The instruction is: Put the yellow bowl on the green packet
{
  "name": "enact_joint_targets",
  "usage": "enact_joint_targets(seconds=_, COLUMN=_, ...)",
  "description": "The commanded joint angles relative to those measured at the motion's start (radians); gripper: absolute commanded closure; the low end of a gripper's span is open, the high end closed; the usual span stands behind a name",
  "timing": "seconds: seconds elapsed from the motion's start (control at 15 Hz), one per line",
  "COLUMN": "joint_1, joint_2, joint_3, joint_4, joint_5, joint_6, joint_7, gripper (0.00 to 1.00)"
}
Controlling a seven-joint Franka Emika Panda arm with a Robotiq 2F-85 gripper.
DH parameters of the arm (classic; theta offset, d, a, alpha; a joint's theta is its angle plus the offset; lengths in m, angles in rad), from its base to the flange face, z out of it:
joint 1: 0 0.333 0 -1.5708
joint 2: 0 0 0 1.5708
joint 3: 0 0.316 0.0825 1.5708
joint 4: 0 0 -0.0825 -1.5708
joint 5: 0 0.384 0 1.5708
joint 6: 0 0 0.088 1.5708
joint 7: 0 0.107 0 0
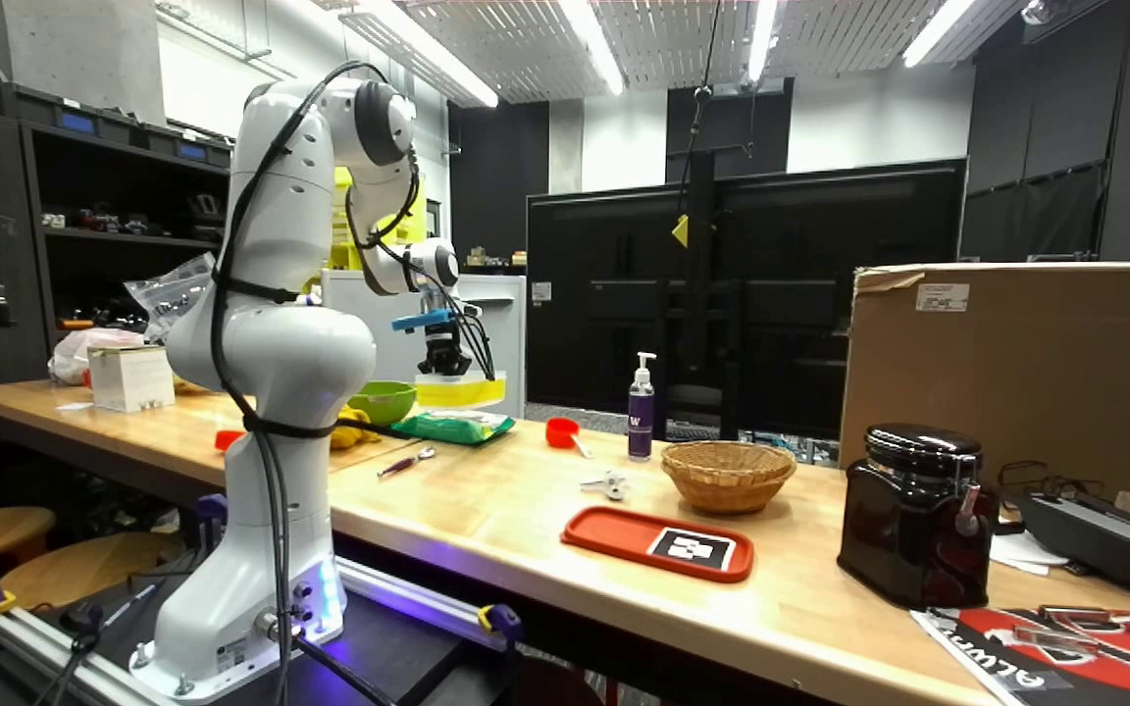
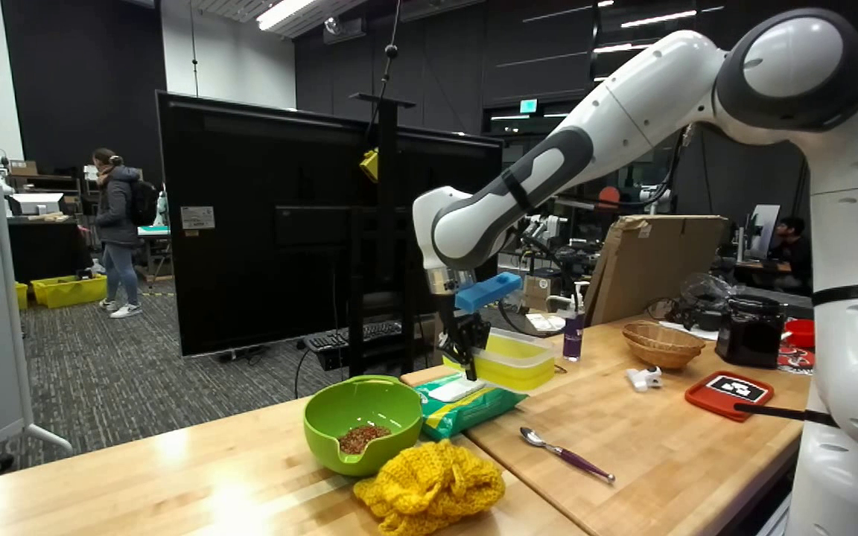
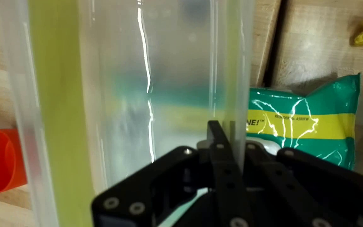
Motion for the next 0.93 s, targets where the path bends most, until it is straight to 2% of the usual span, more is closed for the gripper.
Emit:
enact_joint_targets(seconds=0.0, joint_1=0.010, joint_2=0.042, joint_3=-0.004, joint_4=0.048, joint_5=0.024, joint_6=-0.010, joint_7=-0.042, gripper=0.99)
enact_joint_targets(seconds=0.87, joint_1=0.017, joint_2=0.120, joint_3=-0.007, joint_4=0.134, joint_5=0.059, joint_6=-0.021, joint_7=-0.104, gripper=0.99)
